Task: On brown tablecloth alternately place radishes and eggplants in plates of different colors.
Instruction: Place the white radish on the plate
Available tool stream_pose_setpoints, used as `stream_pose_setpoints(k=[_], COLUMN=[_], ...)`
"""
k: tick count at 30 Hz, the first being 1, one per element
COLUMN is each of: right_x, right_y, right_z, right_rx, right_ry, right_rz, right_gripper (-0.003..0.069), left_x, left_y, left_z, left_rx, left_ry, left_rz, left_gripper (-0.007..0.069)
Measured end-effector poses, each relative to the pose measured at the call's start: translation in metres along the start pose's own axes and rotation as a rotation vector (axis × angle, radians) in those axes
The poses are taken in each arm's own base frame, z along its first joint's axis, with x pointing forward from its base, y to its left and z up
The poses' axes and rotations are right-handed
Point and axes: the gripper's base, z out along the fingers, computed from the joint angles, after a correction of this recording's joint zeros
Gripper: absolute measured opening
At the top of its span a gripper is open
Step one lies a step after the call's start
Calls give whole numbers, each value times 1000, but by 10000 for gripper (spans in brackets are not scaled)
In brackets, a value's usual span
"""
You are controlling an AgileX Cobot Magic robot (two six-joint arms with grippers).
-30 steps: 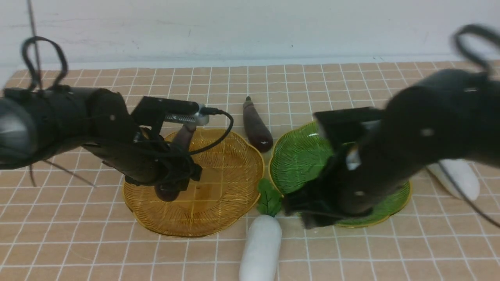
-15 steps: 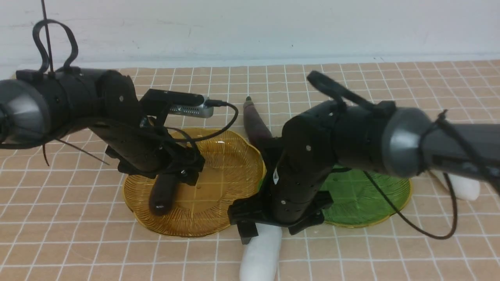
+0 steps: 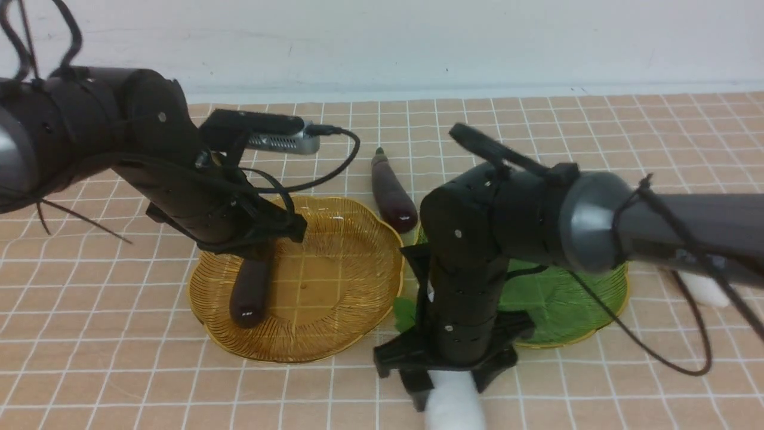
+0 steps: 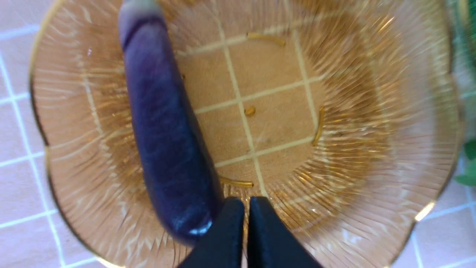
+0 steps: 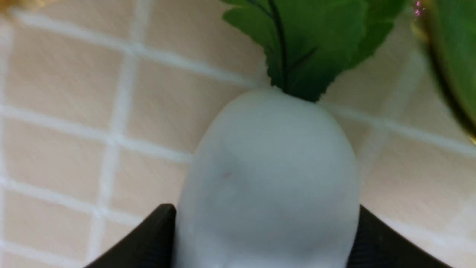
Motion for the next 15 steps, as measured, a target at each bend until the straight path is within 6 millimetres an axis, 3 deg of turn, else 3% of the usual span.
stream_pose_setpoints(k=[5,8,9,10,11,13,14,15], right_x=[9,14,13,7,1,-6,-16,-21], right_y=[-6,-23,-27,-49,-64,-81,-105,-115], right_z=[-40,-85,-91,-113,-123,-130,-135,-135], right_rx=[7,63,63,90,96,97,82,63], right_ry=[-85,-230,-248,-322,-351,-370,-374,-366], right_rz=[-27,-56,-52,-11,20,50,91,108], right_gripper=[491,491,491,491,491,491,491,491], left_x=[2,5,5,5,5,5,5,5], left_y=[-3,-4,-4,-5,-6,-7,-8,-8], left_z=[-24,-40,-40,-46,-48,-50,-51,-51], left_rx=[6,11,11,19,24,32,41,48], left_ry=[-37,-57,-57,-72,-78,-84,-87,-88], left_rz=[8,18,19,16,13,8,1,4], left_gripper=[-3,-3,-3,-3,-3,-3,-3,-3])
